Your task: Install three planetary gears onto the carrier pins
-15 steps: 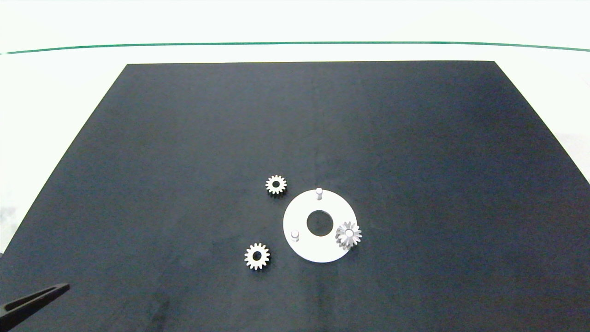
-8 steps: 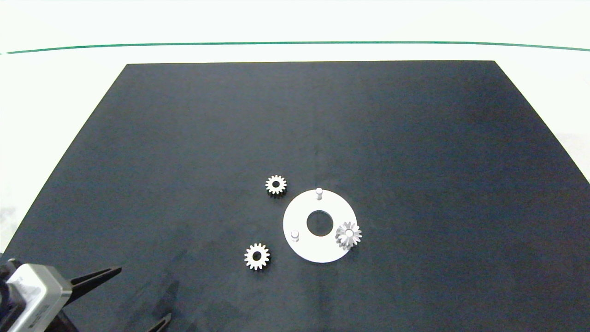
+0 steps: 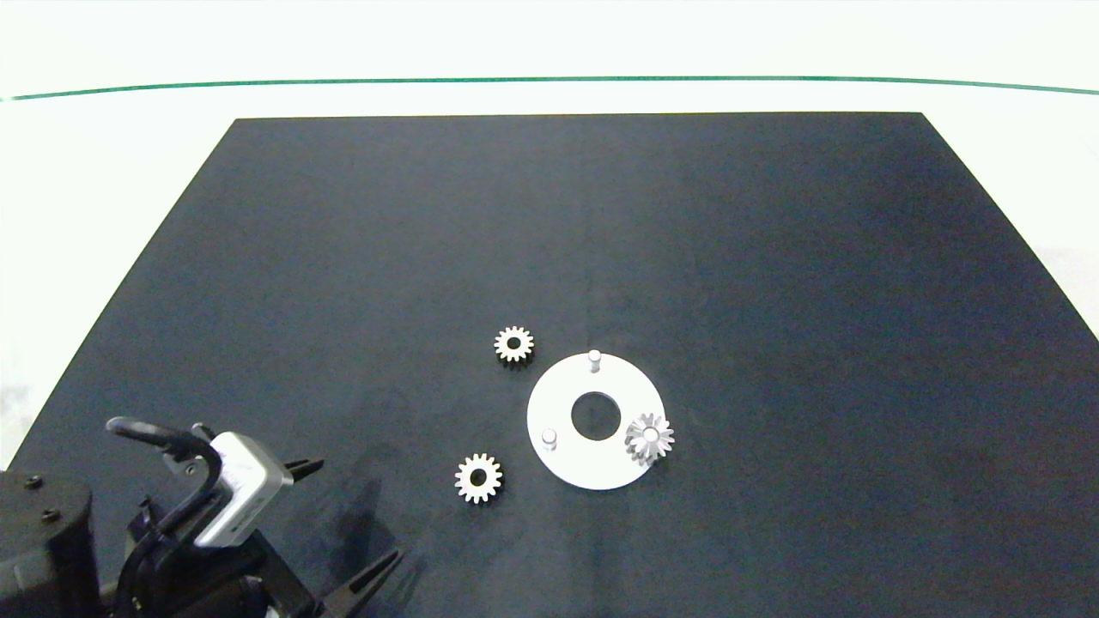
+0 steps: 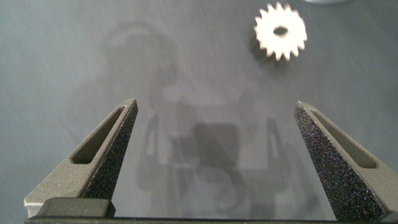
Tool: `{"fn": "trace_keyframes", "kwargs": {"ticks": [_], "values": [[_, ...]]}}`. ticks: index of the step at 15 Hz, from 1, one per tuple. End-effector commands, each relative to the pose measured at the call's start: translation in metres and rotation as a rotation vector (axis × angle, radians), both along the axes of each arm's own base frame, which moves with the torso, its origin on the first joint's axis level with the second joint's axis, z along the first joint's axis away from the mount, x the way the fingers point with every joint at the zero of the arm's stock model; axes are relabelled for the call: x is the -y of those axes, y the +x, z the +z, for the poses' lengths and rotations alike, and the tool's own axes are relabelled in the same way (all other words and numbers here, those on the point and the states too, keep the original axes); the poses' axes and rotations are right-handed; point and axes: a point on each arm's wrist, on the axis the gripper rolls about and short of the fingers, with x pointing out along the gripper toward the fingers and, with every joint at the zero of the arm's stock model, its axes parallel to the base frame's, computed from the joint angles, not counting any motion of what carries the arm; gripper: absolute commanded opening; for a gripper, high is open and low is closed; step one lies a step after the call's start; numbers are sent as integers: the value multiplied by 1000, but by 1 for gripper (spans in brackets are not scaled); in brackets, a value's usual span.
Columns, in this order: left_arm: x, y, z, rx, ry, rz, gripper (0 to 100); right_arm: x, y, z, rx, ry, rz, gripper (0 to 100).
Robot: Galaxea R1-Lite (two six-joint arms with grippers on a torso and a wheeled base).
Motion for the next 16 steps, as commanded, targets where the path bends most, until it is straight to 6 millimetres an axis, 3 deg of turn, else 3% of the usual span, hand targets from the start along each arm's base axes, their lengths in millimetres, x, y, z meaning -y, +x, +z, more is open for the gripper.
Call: {"fn": "trace_keyframes", "kwargs": {"ticks": [1,10,16], "values": [[18,10,2,-2,20,-26,100,0,4,2,-20,-2,-3,100],[58,7,-8,-33,67,-120,100,0,7,2,-34,-3,-3,100],[74,18,-14,17,35,-117,100,0,4,8,-13,-3,-7,100]]}}
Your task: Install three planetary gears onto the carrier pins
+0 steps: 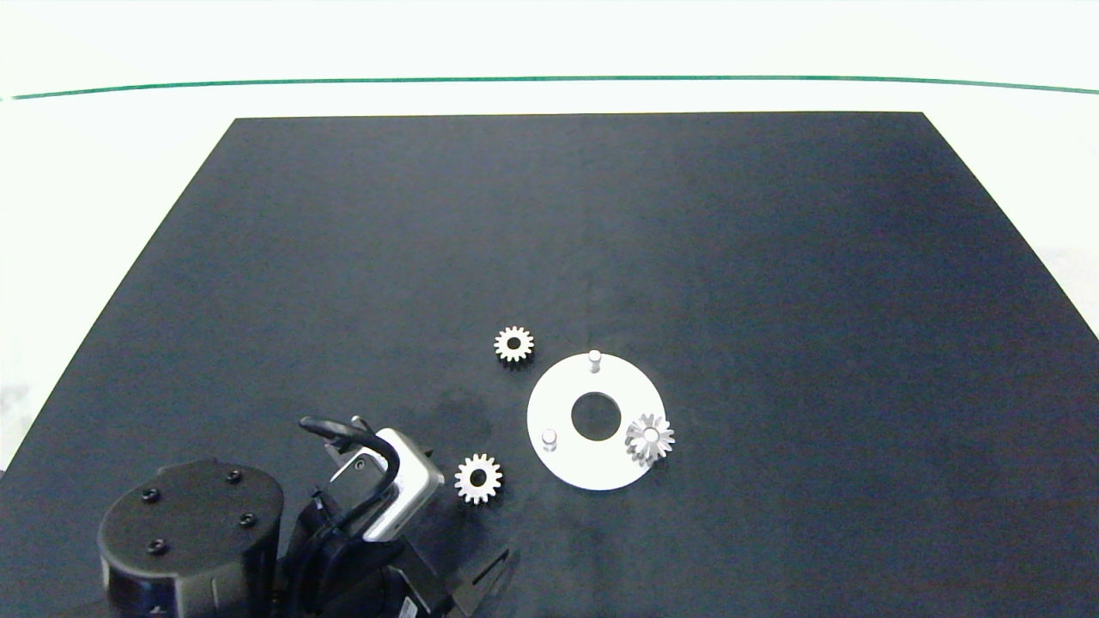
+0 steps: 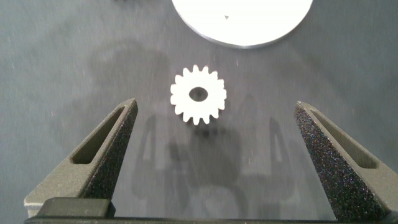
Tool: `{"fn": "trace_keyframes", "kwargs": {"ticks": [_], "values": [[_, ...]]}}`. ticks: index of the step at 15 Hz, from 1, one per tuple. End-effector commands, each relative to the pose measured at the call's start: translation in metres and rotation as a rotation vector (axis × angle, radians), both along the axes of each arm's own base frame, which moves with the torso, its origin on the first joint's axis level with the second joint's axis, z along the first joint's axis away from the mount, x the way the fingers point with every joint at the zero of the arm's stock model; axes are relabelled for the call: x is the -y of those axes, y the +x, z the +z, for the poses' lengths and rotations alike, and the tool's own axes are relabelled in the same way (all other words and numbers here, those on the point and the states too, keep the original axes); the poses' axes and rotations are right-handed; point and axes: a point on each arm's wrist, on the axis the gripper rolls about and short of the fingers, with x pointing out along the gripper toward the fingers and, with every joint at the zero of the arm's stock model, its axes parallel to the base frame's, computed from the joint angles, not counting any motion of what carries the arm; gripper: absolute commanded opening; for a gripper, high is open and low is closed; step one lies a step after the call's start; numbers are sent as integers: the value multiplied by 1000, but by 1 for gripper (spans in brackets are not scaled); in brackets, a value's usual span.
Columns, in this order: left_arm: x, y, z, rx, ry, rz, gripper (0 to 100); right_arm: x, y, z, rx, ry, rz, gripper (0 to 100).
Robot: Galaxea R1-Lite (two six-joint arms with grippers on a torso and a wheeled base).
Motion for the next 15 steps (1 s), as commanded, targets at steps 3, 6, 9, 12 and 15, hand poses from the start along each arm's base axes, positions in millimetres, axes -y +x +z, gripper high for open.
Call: {"fn": "trace_keyframes", "kwargs": {"ticks": [3,6,9,12,15], "values": [[8,9,-11,-4,39,44,100,0,-1,3,2,-3,-5,100],[8,12,-9,2,32,55,100,0,-2,1,-8,-5,-3,100],[9,15,-12,-8,41,60,96,0,-3,1,-5,-4,-5,100],[13,18,-18,-22,52,61,90,0,-5,4,1,-4,-5,100],[14,22,-18,-6,34,69,84,0,-6,2,-3,-4,-5,100]]}}
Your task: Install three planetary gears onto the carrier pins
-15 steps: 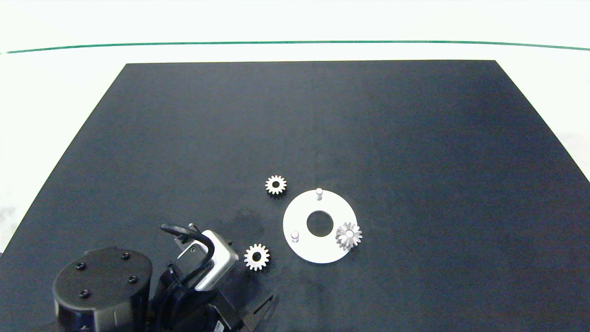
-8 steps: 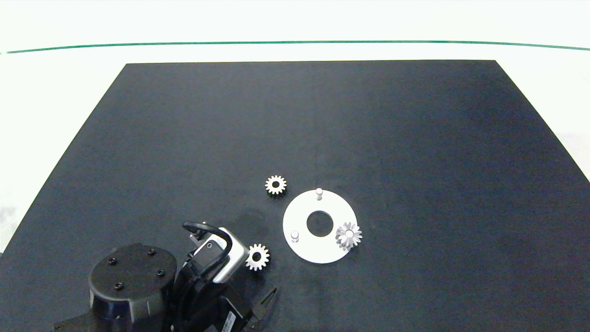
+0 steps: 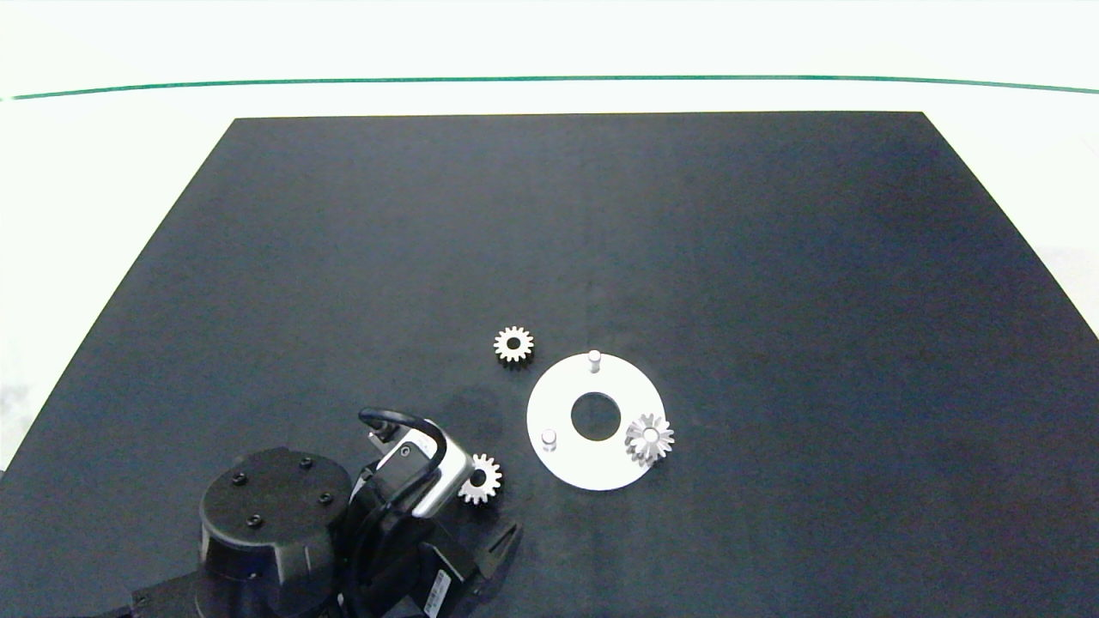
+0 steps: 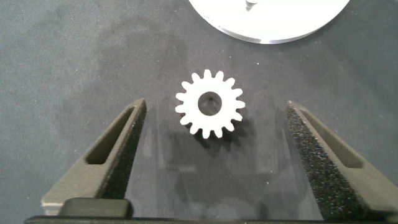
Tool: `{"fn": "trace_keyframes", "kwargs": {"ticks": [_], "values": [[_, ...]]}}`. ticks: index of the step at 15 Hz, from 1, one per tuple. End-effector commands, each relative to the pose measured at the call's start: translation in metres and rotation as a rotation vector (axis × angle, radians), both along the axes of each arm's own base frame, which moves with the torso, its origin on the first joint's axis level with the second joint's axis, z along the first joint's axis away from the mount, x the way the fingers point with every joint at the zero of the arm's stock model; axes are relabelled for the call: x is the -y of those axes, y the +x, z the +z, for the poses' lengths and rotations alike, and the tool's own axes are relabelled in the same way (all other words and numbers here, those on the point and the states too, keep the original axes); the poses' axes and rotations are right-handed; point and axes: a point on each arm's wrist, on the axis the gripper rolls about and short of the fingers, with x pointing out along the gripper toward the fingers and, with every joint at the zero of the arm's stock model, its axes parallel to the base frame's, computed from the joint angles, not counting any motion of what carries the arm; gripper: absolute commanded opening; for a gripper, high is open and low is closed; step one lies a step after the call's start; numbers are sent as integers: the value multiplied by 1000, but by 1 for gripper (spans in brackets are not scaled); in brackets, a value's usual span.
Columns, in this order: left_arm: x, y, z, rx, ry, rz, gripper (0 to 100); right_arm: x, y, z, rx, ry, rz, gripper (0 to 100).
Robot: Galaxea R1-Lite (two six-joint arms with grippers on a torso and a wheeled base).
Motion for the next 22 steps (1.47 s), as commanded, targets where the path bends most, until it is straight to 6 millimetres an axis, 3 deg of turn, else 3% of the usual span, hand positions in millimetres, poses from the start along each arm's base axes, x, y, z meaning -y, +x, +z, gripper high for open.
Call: {"fn": "trace_keyframes", "kwargs": {"ticks": [1,22], "values": [[1,4,-3,1,3,7,83,0,-1,-1,-10,-2,-1,100],[5,11,-7,3,7,18,41,0,-5,8,19,0,-3,100]]}}
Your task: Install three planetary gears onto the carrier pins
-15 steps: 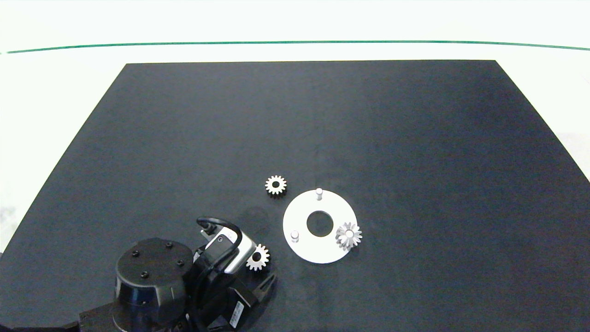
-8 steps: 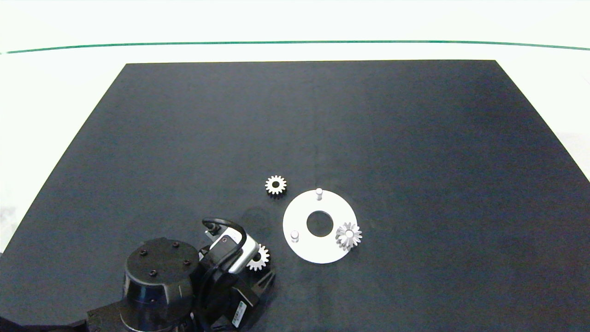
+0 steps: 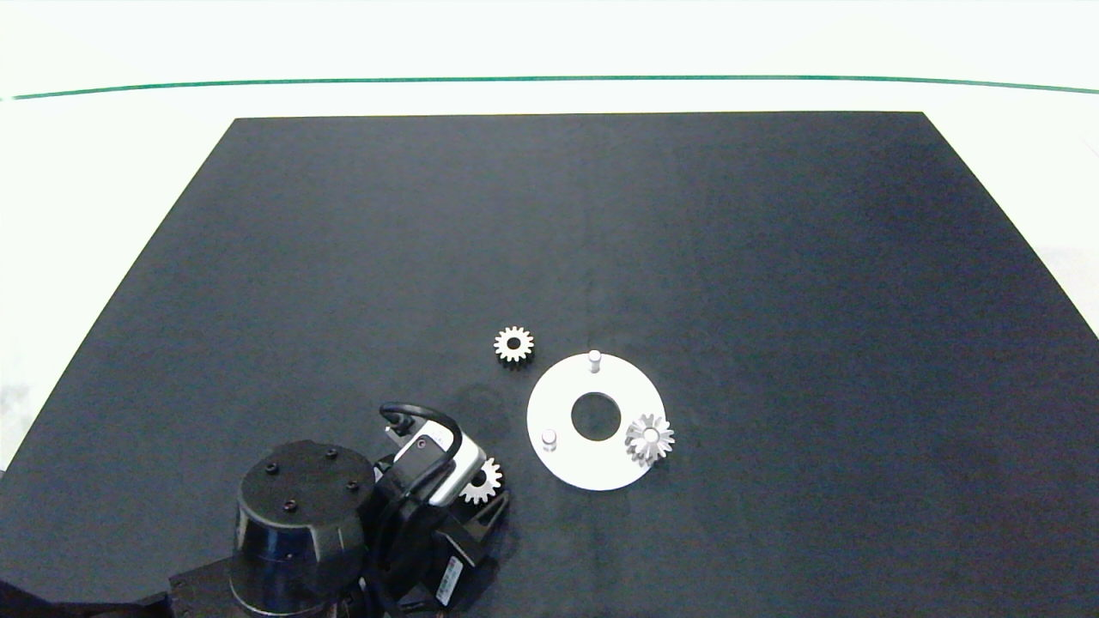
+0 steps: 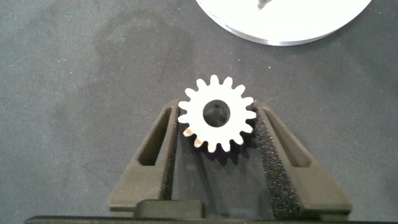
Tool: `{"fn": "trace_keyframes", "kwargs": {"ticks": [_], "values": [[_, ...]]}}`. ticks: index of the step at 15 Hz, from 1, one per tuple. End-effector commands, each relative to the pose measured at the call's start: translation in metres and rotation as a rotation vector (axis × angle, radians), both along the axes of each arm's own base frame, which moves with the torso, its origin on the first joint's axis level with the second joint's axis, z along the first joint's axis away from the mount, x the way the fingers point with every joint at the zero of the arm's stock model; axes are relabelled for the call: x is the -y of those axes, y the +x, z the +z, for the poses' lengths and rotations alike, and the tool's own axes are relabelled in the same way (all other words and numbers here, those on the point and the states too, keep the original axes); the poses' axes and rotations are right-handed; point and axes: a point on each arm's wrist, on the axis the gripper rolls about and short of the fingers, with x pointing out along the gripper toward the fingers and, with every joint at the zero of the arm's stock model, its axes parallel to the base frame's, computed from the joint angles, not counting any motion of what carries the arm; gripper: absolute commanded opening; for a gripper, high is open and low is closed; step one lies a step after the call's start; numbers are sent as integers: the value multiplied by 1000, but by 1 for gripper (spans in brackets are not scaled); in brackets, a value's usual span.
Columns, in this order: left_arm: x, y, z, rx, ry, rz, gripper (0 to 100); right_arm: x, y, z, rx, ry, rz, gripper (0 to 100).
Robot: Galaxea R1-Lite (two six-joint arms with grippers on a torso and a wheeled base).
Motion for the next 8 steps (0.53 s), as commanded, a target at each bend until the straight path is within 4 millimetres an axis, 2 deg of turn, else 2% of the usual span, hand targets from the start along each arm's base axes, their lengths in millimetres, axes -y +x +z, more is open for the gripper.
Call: {"fn": "trace_keyframes", "kwargs": {"ticks": [1,8], "values": [[0,0,0,3,-1,1,39,0,0,1,0,-1,-3,100],[0,0,-1,1,1,1,24,0,-1,3,4,-2,-3,100]]}}
